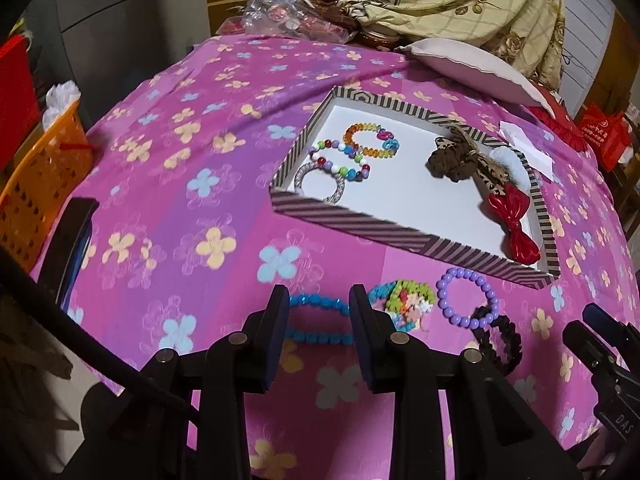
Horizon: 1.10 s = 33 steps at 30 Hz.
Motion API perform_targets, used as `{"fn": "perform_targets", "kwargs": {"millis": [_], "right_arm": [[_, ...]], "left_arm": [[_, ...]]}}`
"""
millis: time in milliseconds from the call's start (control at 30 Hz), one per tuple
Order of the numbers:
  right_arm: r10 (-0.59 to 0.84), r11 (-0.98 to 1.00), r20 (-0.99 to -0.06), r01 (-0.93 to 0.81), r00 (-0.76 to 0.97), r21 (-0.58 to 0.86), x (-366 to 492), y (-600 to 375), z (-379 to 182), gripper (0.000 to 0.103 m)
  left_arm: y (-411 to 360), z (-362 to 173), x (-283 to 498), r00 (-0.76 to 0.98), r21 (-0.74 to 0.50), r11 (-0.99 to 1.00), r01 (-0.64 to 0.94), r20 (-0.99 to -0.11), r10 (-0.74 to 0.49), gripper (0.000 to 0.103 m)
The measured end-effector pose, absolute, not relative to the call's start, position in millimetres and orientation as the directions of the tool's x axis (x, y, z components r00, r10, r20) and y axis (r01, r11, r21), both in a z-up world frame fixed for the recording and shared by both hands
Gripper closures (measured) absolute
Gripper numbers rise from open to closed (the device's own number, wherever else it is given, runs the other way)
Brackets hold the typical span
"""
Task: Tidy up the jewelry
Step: 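Grasp the lilac bead bracelet with the right tool while the left tool grasps the blue bead bracelet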
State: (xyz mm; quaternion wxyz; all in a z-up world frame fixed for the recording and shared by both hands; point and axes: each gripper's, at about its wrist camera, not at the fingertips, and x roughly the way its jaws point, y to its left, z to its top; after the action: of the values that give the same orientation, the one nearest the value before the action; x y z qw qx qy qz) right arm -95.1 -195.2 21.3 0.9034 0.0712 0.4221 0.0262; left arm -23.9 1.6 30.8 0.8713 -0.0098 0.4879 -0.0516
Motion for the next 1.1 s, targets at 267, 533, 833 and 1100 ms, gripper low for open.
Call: {"fn": "perform_targets", "kwargs": {"millis": [267, 533, 833, 1100], "right_arm": [[0.102, 0.988, -0.766, 0.027, 0.635, 0.154, -102, -204, 17, 0.036], [0.103, 0.989, -0.791, 0.026, 0.603, 0.148, -100, -207, 1, 0.036], [0.115, 0.989, -0.811, 0.009, 0.574, 0.147, -92, -202, -13, 0.037], [0.106, 0.992, -0.820, -0.004, 0.562, 0.125, -79, -197, -17, 0.037]], "left_arm": [[15, 23, -31, 0.498, -0.083, 0.995, 0.060, -0.861, -0.102, 0.056], [36, 14, -28, 0.467, -0.119, 0.993, 0.008, -0.877, -0.110, 0.056], [50, 4, -21, 0.438, -0.129, 0.991, -0.022, -0.893, -0.106, 0.056], [51, -13, -15, 0.386, -0.144, 0.989, -0.033, -0.915, -0.120, 0.056]]}}
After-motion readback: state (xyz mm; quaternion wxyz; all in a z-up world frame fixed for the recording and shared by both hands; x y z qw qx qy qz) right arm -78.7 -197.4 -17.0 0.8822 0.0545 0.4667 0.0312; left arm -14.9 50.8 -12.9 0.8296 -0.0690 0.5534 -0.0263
